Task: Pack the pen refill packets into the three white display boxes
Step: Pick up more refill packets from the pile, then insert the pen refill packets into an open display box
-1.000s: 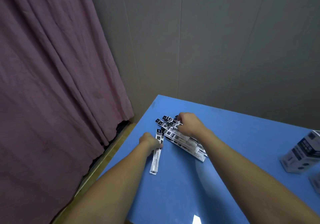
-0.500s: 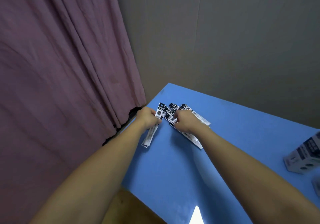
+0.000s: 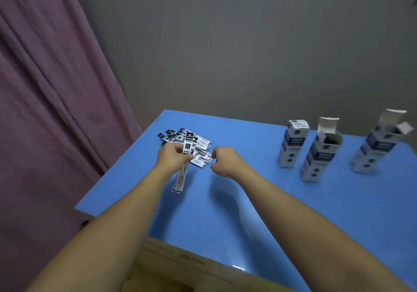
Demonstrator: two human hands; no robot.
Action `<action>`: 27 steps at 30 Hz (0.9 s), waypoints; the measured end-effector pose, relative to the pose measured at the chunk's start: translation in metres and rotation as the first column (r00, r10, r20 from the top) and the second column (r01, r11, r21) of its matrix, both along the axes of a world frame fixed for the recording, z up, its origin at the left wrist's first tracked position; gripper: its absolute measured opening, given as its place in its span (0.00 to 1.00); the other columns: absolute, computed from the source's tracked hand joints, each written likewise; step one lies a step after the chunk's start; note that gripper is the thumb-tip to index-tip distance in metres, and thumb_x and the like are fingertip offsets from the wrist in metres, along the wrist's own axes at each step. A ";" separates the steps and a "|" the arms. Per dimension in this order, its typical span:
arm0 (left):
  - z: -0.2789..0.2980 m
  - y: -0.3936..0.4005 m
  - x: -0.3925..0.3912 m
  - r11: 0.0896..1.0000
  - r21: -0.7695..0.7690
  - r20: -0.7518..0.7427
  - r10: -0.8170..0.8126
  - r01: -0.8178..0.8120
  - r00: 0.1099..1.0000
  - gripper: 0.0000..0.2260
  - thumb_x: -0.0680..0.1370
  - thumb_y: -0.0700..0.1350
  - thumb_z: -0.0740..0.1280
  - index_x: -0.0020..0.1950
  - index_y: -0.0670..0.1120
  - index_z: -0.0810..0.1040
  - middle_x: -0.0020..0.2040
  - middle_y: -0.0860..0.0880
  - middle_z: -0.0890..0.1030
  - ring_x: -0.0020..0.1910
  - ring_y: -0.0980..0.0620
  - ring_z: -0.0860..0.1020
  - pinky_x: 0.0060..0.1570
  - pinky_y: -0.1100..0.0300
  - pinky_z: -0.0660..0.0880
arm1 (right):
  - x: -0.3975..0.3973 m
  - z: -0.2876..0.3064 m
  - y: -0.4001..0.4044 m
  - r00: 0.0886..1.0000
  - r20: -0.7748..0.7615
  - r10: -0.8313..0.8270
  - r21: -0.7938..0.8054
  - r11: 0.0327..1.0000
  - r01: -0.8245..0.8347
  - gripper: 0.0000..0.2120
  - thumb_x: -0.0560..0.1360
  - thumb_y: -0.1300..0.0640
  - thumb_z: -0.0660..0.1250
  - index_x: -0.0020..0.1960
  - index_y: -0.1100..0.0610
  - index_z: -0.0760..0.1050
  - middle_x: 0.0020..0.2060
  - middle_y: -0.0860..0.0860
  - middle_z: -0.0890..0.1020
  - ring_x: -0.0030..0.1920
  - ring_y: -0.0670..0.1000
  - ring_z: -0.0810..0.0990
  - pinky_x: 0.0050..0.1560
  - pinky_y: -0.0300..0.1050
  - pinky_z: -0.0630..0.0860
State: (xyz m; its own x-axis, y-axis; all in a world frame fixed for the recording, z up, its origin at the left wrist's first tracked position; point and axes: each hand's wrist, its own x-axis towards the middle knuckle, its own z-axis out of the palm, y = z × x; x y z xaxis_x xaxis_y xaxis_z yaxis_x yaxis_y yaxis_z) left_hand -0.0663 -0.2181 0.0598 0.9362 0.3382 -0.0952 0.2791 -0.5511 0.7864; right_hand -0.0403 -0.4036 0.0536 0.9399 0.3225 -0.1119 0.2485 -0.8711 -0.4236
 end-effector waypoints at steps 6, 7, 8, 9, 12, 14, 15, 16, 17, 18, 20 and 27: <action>-0.008 -0.108 -0.033 0.974 -0.142 0.004 -0.175 0.174 0.985 0.05 0.73 0.40 0.76 0.40 0.49 0.84 0.38 0.52 0.85 0.42 0.51 0.83 0.50 0.52 0.80 | -0.056 -0.014 -0.111 0.982 -0.086 -0.168 -0.036 0.985 0.166 0.12 0.73 0.59 0.62 0.56 0.53 0.74 0.54 0.52 0.79 0.53 0.55 0.78 0.49 0.48 0.78; -0.008 -0.124 -0.038 0.966 -0.153 0.003 -0.211 0.208 0.978 0.05 0.73 0.40 0.76 0.40 0.50 0.84 0.38 0.52 0.85 0.41 0.51 0.83 0.50 0.52 0.80 | -0.065 -0.015 -0.128 0.976 -0.100 -0.191 -0.048 0.981 0.187 0.11 0.73 0.59 0.62 0.55 0.53 0.74 0.53 0.51 0.79 0.52 0.55 0.78 0.48 0.47 0.77; -0.008 -0.139 -0.043 0.957 -0.159 0.013 -0.244 0.242 0.970 0.06 0.73 0.40 0.76 0.40 0.50 0.83 0.38 0.53 0.85 0.40 0.52 0.82 0.49 0.53 0.80 | -0.072 -0.015 -0.144 0.971 -0.111 -0.211 -0.057 0.977 0.206 0.12 0.73 0.59 0.62 0.57 0.53 0.74 0.53 0.51 0.79 0.52 0.54 0.78 0.49 0.49 0.78; -0.007 -0.152 -0.046 0.949 -0.172 0.018 -0.264 0.263 0.964 0.05 0.73 0.41 0.76 0.41 0.50 0.84 0.38 0.53 0.85 0.40 0.53 0.83 0.47 0.56 0.80 | -0.079 -0.015 -0.160 0.966 -0.114 -0.231 -0.060 0.972 0.225 0.14 0.73 0.58 0.63 0.59 0.53 0.74 0.54 0.52 0.79 0.53 0.54 0.78 0.52 0.50 0.79; -0.001 -0.186 -0.051 0.933 -0.228 0.030 -0.279 0.279 0.960 0.04 0.74 0.38 0.75 0.44 0.47 0.84 0.39 0.52 0.85 0.34 0.59 0.83 0.37 0.66 0.77 | -0.092 -0.010 -0.199 0.951 -0.112 -0.290 -0.059 0.957 0.285 0.15 0.74 0.58 0.64 0.61 0.54 0.75 0.56 0.52 0.79 0.55 0.54 0.78 0.55 0.51 0.79; 0.000 -0.202 -0.051 0.926 -0.255 0.028 -0.282 0.279 0.959 0.05 0.73 0.38 0.76 0.43 0.48 0.85 0.39 0.49 0.86 0.35 0.56 0.85 0.41 0.60 0.81 | -0.098 -0.006 -0.222 0.944 -0.116 -0.310 -0.068 0.950 0.304 0.16 0.74 0.59 0.64 0.61 0.56 0.76 0.55 0.53 0.79 0.55 0.55 0.79 0.55 0.51 0.80; 0.002 -0.209 -0.050 0.924 -0.258 0.029 -0.285 0.283 0.958 0.05 0.73 0.38 0.76 0.42 0.48 0.85 0.39 0.48 0.86 0.38 0.51 0.86 0.45 0.53 0.82 | -0.100 -0.006 -0.232 0.943 -0.113 -0.314 -0.073 0.949 0.308 0.16 0.74 0.59 0.64 0.61 0.58 0.77 0.55 0.55 0.80 0.55 0.57 0.79 0.56 0.53 0.80; 0.003 -0.216 -0.048 0.923 -0.261 0.040 -0.282 0.283 0.959 0.04 0.73 0.39 0.76 0.42 0.48 0.84 0.40 0.47 0.86 0.41 0.46 0.86 0.45 0.48 0.83 | -0.101 -0.005 -0.242 0.941 -0.107 -0.322 -0.076 0.946 0.315 0.16 0.73 0.60 0.64 0.60 0.60 0.78 0.55 0.58 0.81 0.55 0.59 0.80 0.56 0.54 0.80; 0.006 -0.223 -0.048 0.926 -0.254 0.048 -0.275 0.278 0.960 0.04 0.74 0.39 0.76 0.42 0.48 0.84 0.40 0.46 0.86 0.42 0.43 0.86 0.42 0.47 0.83 | -0.101 -0.006 -0.253 0.939 -0.100 -0.329 -0.076 0.944 0.322 0.16 0.72 0.60 0.64 0.58 0.61 0.78 0.55 0.59 0.81 0.55 0.59 0.80 0.56 0.56 0.80; 0.009 -0.231 -0.047 0.930 -0.248 0.059 -0.264 0.271 0.963 0.04 0.75 0.40 0.75 0.43 0.48 0.83 0.41 0.46 0.85 0.43 0.43 0.85 0.37 0.50 0.82 | -0.099 -0.006 -0.264 0.936 -0.097 -0.338 -0.077 0.940 0.332 0.15 0.72 0.59 0.64 0.57 0.61 0.78 0.54 0.59 0.81 0.55 0.59 0.80 0.56 0.56 0.80; 0.015 -0.245 -0.043 0.939 -0.233 0.078 -0.243 0.254 0.967 0.03 0.76 0.40 0.74 0.45 0.48 0.83 0.43 0.46 0.85 0.43 0.45 0.84 0.34 0.51 0.81 | -0.092 -0.005 -0.285 0.932 -0.090 -0.352 -0.077 0.935 0.345 0.13 0.72 0.58 0.64 0.56 0.58 0.77 0.53 0.55 0.81 0.53 0.56 0.80 0.54 0.53 0.81; 0.026 -0.281 -0.023 0.948 -0.254 0.106 -0.171 0.193 0.980 0.05 0.76 0.40 0.75 0.46 0.50 0.83 0.43 0.51 0.86 0.46 0.50 0.85 0.54 0.46 0.81 | -0.041 -0.007 -0.326 0.924 -0.075 -0.374 0.180 0.907 0.382 0.34 0.72 0.49 0.75 0.72 0.58 0.65 0.66 0.54 0.74 0.64 0.55 0.75 0.63 0.52 0.75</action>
